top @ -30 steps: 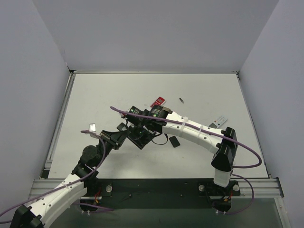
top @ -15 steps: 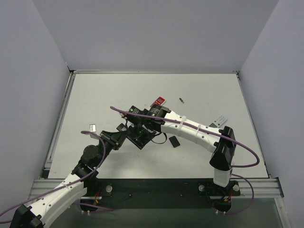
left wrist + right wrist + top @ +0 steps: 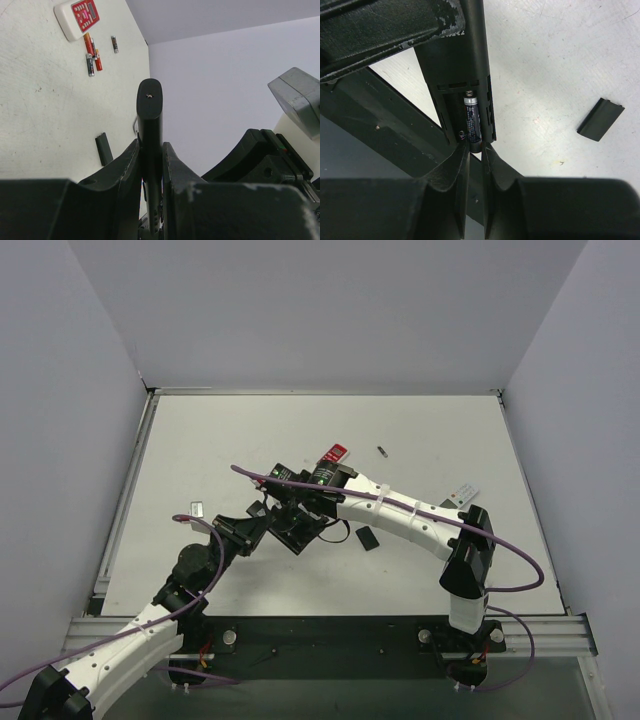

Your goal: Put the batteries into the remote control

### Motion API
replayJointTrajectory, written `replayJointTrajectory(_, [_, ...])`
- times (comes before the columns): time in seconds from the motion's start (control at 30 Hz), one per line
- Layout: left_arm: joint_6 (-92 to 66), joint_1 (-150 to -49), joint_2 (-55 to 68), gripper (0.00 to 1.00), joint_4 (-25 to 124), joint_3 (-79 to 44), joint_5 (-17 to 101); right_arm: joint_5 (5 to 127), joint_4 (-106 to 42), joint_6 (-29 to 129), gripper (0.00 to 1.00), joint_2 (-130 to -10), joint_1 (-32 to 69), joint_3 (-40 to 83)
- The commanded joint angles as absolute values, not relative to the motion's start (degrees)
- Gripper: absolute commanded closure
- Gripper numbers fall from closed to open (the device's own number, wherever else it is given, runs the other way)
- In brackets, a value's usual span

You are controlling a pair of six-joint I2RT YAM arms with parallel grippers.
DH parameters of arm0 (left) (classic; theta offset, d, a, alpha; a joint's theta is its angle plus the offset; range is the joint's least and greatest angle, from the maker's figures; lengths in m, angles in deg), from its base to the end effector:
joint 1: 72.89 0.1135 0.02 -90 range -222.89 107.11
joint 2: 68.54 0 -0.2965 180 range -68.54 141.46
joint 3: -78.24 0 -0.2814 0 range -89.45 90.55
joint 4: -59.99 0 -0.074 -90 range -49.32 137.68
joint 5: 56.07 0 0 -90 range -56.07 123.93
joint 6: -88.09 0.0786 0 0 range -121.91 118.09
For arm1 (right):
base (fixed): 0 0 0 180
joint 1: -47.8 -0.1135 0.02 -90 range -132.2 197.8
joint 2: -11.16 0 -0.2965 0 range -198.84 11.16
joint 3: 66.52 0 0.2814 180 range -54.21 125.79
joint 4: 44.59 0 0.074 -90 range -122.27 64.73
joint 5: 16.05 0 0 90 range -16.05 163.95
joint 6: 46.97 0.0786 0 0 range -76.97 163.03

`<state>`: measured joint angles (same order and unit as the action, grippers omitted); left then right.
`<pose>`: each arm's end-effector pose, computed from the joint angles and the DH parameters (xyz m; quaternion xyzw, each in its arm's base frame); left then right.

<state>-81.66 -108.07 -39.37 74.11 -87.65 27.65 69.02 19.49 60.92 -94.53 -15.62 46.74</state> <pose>0.1561 -0.0995 0.1824 -0.3055 0.6441 -0.5693 0.4095 0.2012 0.4172 0.3090 -0.3816 0.8774 0.2188 0.1915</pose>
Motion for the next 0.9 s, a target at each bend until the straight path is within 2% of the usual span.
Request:
replayJointTrajectory(0.0, [-81.54,-108.4,-39.62,1.0,78.0,-94.29,26.9,69.91,23.18,61.14,0.99,-94.93,-15.04,48.62])
replayJointTrajectory(0.67, [-81.63,-108.4,-38.83,1.0,79.67,-94.11,28.05,69.91,23.18,61.58,0.96,-95.54,-14.96,49.42])
replayJointTrajectory(0.87, [-81.8,-108.4,-38.92,1.0,79.58,-94.2,27.78,69.38,23.1,61.58,0.93,-95.63,-14.96,49.33])
